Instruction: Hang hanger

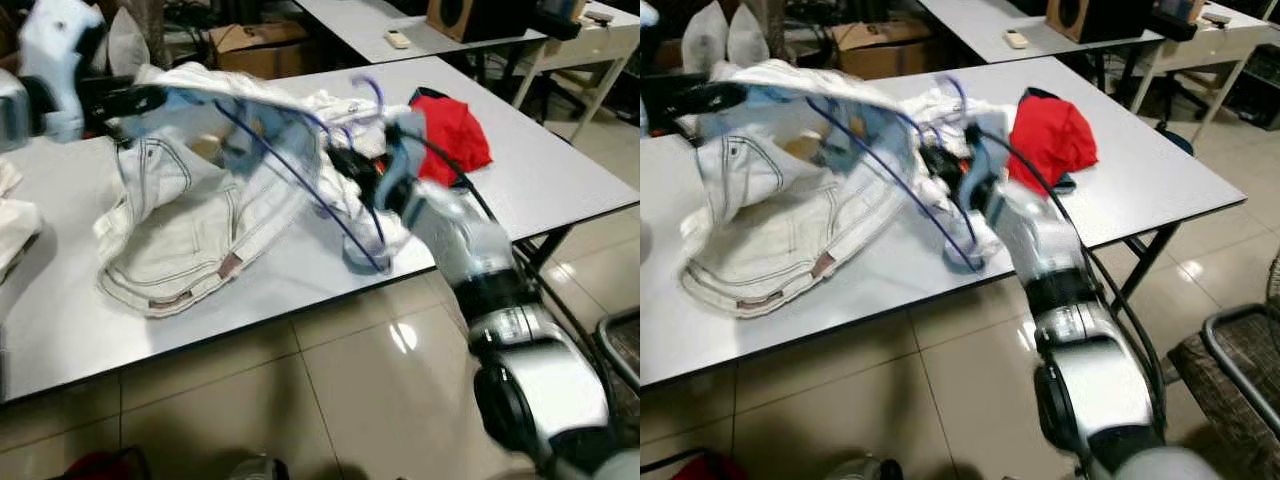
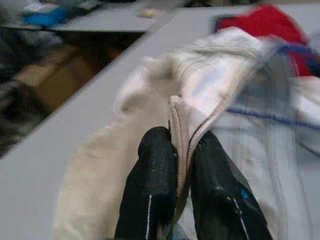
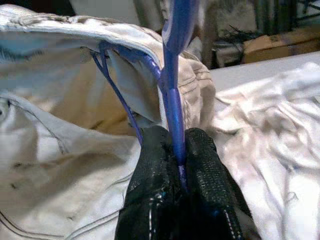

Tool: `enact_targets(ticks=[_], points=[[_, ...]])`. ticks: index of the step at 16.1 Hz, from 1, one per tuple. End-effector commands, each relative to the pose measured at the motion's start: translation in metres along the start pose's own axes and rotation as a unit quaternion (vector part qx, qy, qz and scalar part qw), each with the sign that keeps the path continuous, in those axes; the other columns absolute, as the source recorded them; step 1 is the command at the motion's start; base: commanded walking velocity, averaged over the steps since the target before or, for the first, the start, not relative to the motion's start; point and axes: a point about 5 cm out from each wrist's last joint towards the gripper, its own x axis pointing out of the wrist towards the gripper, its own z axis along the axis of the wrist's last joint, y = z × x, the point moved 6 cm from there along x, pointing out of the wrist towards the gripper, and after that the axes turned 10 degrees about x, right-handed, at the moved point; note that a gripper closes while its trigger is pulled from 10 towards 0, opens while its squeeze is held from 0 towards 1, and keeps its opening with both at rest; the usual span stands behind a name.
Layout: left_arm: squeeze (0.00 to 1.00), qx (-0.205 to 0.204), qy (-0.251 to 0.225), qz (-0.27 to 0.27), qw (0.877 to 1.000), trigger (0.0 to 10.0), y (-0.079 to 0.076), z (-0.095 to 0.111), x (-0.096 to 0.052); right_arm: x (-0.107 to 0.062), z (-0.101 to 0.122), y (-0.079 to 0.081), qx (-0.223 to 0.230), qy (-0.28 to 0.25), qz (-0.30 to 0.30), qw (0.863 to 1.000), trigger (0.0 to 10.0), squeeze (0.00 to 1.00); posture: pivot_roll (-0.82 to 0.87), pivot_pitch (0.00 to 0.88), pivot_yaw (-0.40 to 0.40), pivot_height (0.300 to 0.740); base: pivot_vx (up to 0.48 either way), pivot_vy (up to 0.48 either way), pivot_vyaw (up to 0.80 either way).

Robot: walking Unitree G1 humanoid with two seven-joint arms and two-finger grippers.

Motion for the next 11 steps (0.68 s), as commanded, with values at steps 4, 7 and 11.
enact_targets(ticks=[4, 7, 11], points=[[0.0, -0.041, -0.18, -0.125, 0.975, 0.0, -0.042, 0.088, -0.008, 0.025, 0.055, 0.055, 0.031, -0.084, 0.095, 0.992, 10.0, 0.0, -0.01, 0.0, 0.013, 0.74, 0.0, 0.0, 0.0], [0.0, -0.125, -0.316, -0.08, 0.937, 0.0, -0.022, 0.155, -0.006, 0.032, 0.056, 0.066, 0.086, -0.095, 0.117, 0.985, 10.0, 0.0, -0.01, 0.0, 0.013, 0.74, 0.0, 0.0, 0.0], [0.0, -0.202, -0.347, -0.019, 0.916, 0.0, -0.008, 0.166, 0.019, 0.02, 0.006, 0.012, 0.105, -0.047, 0.018, 0.993, 10.0, 0.0, -0.05, 0.0, 0.059, 0.74, 0.0, 0.0, 0.0]])
